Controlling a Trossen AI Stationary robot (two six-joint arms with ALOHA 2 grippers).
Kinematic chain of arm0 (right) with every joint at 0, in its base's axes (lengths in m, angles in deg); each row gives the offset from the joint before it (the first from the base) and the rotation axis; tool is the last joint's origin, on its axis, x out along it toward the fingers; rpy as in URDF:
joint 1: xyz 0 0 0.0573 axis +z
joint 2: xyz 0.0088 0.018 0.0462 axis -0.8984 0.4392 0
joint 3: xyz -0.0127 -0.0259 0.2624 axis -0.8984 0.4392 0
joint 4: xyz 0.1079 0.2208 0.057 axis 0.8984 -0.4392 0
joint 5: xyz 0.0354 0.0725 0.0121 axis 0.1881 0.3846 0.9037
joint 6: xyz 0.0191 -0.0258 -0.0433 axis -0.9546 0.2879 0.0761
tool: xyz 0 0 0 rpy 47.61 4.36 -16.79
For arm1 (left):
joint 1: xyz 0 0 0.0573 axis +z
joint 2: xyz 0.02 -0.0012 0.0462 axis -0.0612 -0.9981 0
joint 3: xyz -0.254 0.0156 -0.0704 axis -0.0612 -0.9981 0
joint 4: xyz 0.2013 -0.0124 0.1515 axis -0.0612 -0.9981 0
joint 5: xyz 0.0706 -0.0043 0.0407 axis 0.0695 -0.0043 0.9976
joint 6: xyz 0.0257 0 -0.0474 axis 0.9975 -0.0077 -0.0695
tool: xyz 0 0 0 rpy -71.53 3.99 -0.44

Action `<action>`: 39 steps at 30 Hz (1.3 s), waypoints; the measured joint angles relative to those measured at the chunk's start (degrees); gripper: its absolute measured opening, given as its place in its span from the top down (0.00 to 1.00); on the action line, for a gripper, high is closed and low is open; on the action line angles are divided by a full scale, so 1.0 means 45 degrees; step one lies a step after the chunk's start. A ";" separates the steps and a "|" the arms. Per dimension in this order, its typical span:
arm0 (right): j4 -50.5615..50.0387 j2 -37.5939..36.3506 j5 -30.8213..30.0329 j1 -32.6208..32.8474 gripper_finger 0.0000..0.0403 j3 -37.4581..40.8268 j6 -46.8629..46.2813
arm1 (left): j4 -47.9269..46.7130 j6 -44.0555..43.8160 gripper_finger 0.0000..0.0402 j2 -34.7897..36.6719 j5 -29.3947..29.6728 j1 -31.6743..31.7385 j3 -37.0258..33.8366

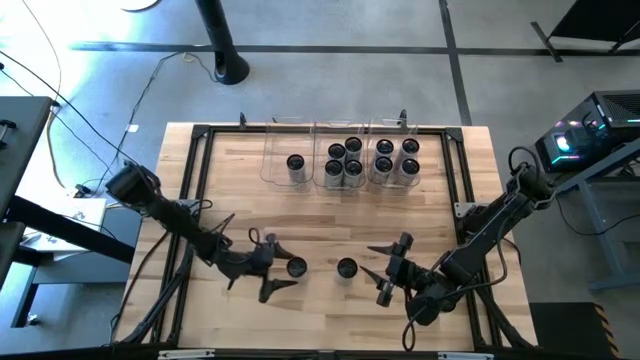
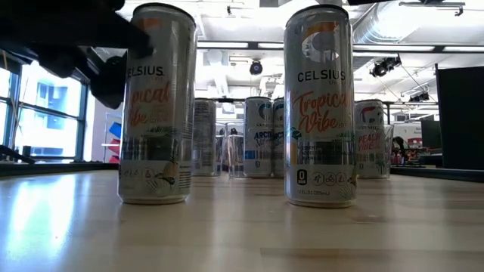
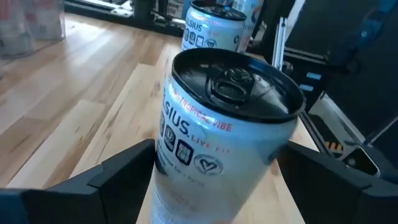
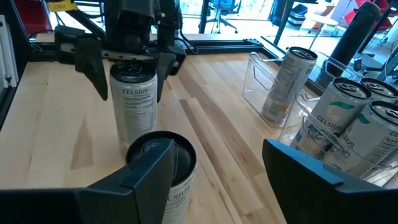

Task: Sort soda cans
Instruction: Put the top left white-yellow soda can into the left transparent bin

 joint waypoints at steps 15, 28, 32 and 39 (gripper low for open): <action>0.0047 0.0000 0.0019 0.0008 0.41 0.0000 -0.0005 | 0.0531 0.2326 0.18 -0.1879 0.0090 0.0240 0.2350; 0.0083 0.0000 0.0068 0.0010 0.41 0.0000 -0.0032 | -0.1732 0.1636 0.40 -0.0640 0.1149 0.0340 0.2439; 0.0083 0.0000 0.0068 0.0010 0.41 0.0000 -0.0038 | -0.3872 0.1693 0.40 0.1264 0.5282 0.0171 0.2444; 0.0084 0.0000 0.0061 0.0010 0.41 0.0000 0.0133 | -0.6009 0.4247 0.40 0.5011 0.8341 0.2402 0.2037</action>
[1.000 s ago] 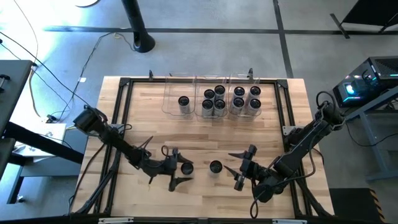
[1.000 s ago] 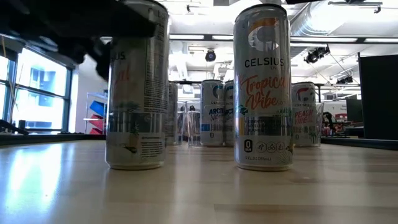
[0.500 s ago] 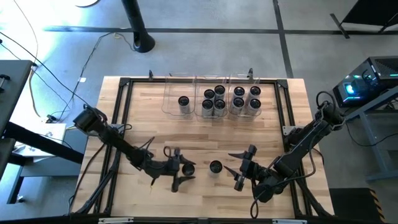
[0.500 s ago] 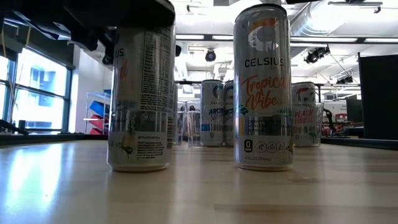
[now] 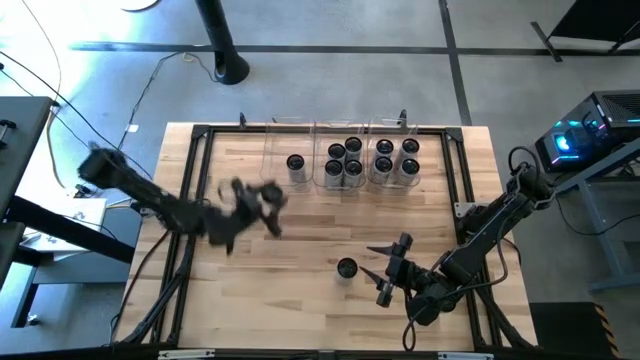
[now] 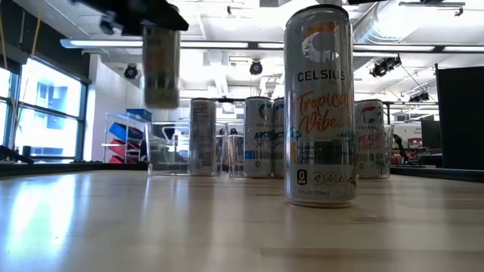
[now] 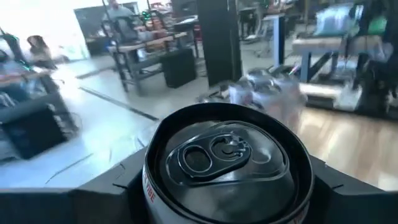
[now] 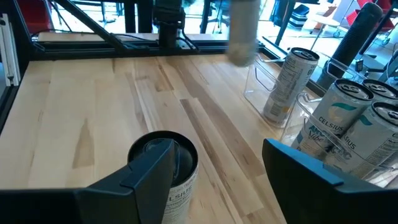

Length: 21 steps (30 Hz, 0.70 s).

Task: Sort soda cans
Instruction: Put the top left white-yellow soda can into the left transparent bin

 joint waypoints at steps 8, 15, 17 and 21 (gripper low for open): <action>0.0254 0.0000 -0.0008 -0.0005 0.41 0.0000 0.0095 | -0.0384 0.0988 0.40 0.2400 -0.4653 0.5888 -0.0614; 0.0283 0.0000 -0.0013 -0.0007 0.41 0.0000 0.0158 | 0.0568 -0.0498 0.40 0.1299 -0.7936 0.8579 -0.1711; 0.0319 0.0000 -0.0013 -0.0005 0.41 0.0000 0.0134 | 0.1201 -0.0722 0.40 0.0846 -0.8083 0.8839 -0.2001; 0.0329 0.0000 -0.0003 -0.0005 0.41 0.0000 0.0105 | 0.1955 -0.0937 0.40 -0.0016 -0.8682 0.8908 -0.2211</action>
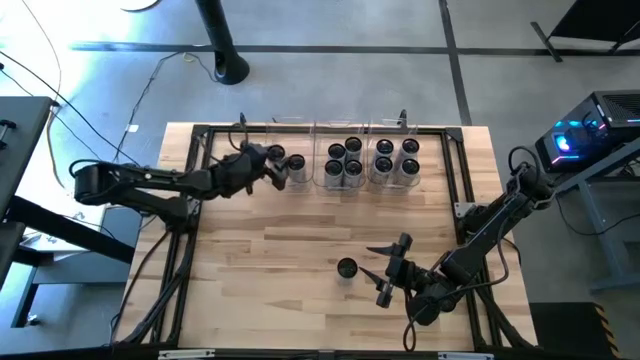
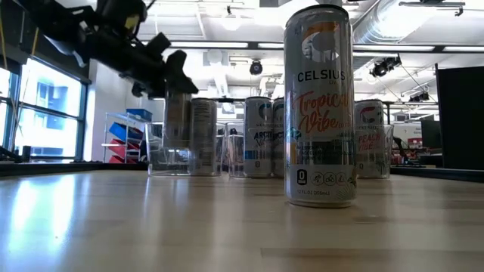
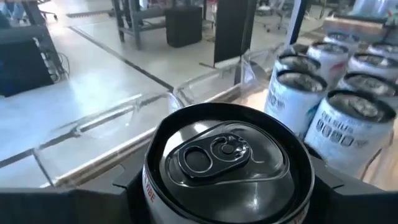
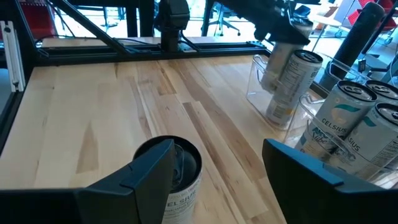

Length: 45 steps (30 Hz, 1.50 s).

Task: Sort soda cans
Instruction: Put the top left white-yellow soda can into the left transparent bin, then put the top white-yellow soda can into the left transparent bin

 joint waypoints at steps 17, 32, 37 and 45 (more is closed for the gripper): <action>0.0044 0.0000 0.0010 -0.0002 0.41 0.0000 0.0001 | 0.0153 -0.0580 0.27 -0.0825 -0.0847 0.0000 0.0034; 0.0044 0.0000 0.0019 0.0000 0.41 0.0000 0.0000 | -0.0138 -0.0067 0.28 -0.0495 -0.1106 -0.0010 0.0005; 0.0044 0.0000 0.0024 0.0005 0.41 0.0000 0.0000 | -0.0583 0.0369 0.28 0.0659 -0.1347 -0.0011 -0.0027; 0.0131 -0.0002 0.0078 0.0005 0.41 0.0000 0.0717 | -0.1960 0.1300 0.28 0.2860 -0.1335 -0.0407 -0.0019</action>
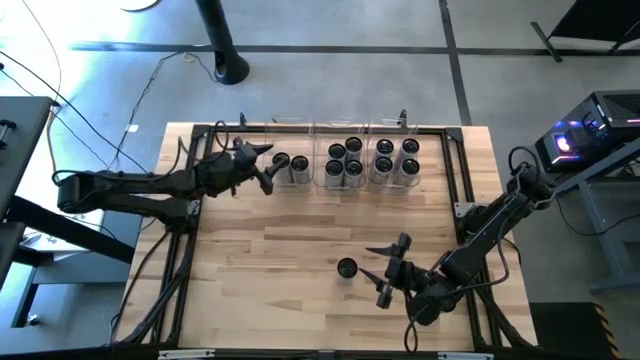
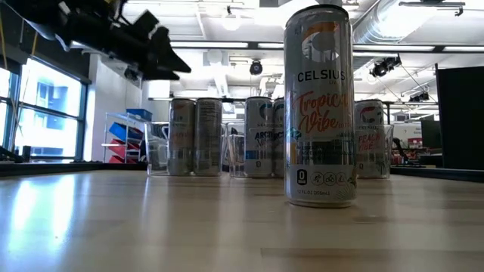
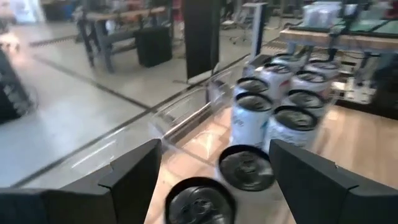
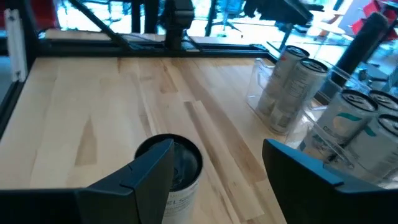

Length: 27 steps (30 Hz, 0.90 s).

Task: Sort soda cans
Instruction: Put the top white-yellow soda can into the left transparent bin

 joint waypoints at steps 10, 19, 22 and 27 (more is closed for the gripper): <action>0.0242 -0.0290 0.1751 -0.0005 0.41 0.0000 0.1631 | -0.1782 0.1736 0.32 -0.0410 -0.0089 -0.3909 0.1772; 0.0355 -0.0570 0.3073 -0.0108 0.34 -0.0005 0.0598 | -0.1708 0.2289 0.34 -0.3559 0.0589 -0.8047 0.3456; 0.0228 -0.0431 0.4268 -0.0325 0.28 -0.0005 -0.0003 | -0.1593 0.2014 0.34 -0.4772 0.0586 -0.8899 0.3868; -0.0496 0.0014 0.5194 -0.0835 0.21 -0.0005 -0.0902 | -0.0292 0.0592 0.34 -0.6644 0.0045 -0.9395 0.4281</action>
